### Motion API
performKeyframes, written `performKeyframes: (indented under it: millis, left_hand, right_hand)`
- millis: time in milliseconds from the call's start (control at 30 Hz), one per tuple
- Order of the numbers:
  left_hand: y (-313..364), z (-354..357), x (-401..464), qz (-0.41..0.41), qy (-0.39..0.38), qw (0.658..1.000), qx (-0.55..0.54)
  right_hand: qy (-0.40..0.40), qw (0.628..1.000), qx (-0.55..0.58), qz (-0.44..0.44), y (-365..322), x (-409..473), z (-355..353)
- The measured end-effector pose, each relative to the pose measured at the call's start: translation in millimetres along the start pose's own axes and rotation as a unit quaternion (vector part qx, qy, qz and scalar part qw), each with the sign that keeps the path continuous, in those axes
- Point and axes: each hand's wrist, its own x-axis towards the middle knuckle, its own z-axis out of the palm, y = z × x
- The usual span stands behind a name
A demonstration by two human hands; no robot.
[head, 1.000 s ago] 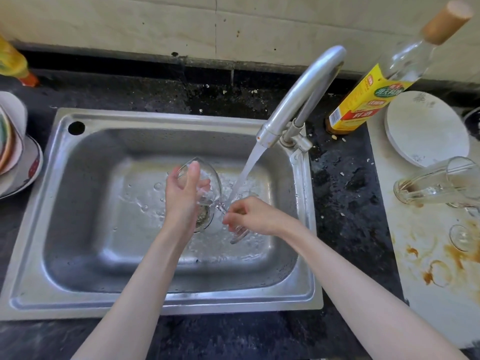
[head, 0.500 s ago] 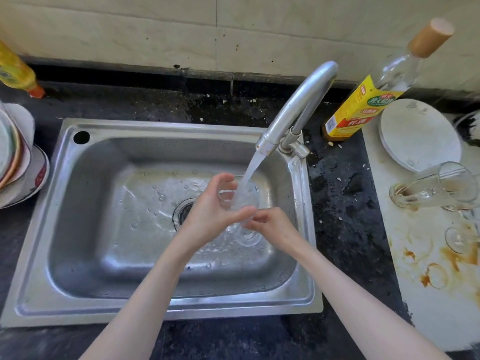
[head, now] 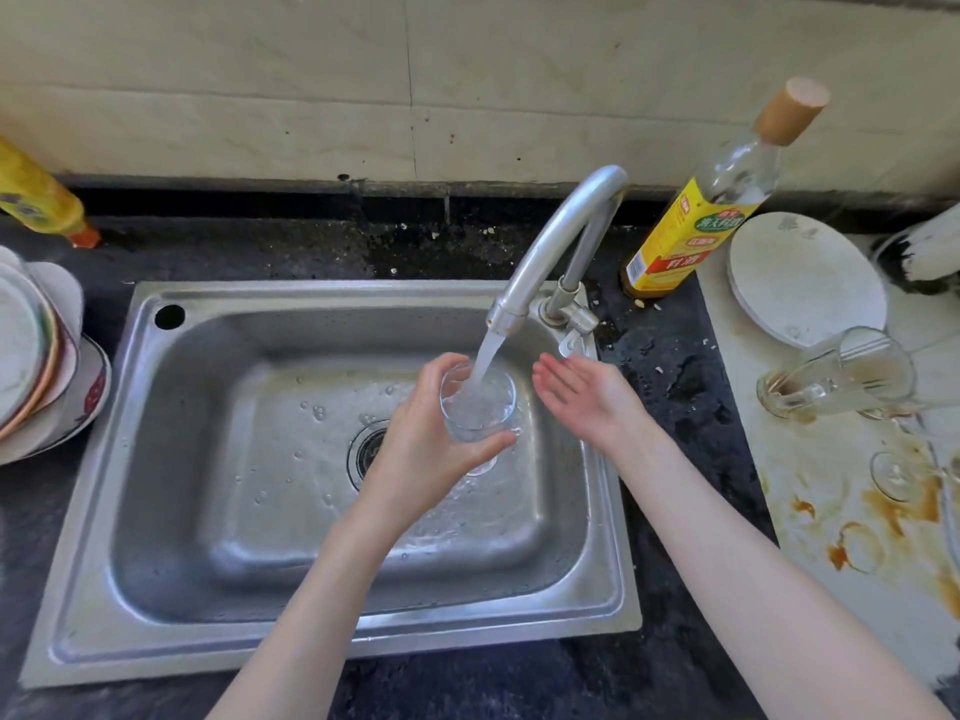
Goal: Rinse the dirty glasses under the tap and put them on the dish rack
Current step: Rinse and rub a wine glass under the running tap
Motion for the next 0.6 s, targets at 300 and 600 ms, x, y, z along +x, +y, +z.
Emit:
performKeyframes:
  millis: [300,600]
  left_hand:
    - [13,-4,2,0.007,-0.002,1.000,0.008]
    - [29,-10,9,0.029,0.008,0.999,0.025]
  right_hand:
    - [-0.002,0.995,0.081,0.058,-19,-13,8]
    - [-0.046,0.990,0.113,0.074,-67,-14,6]
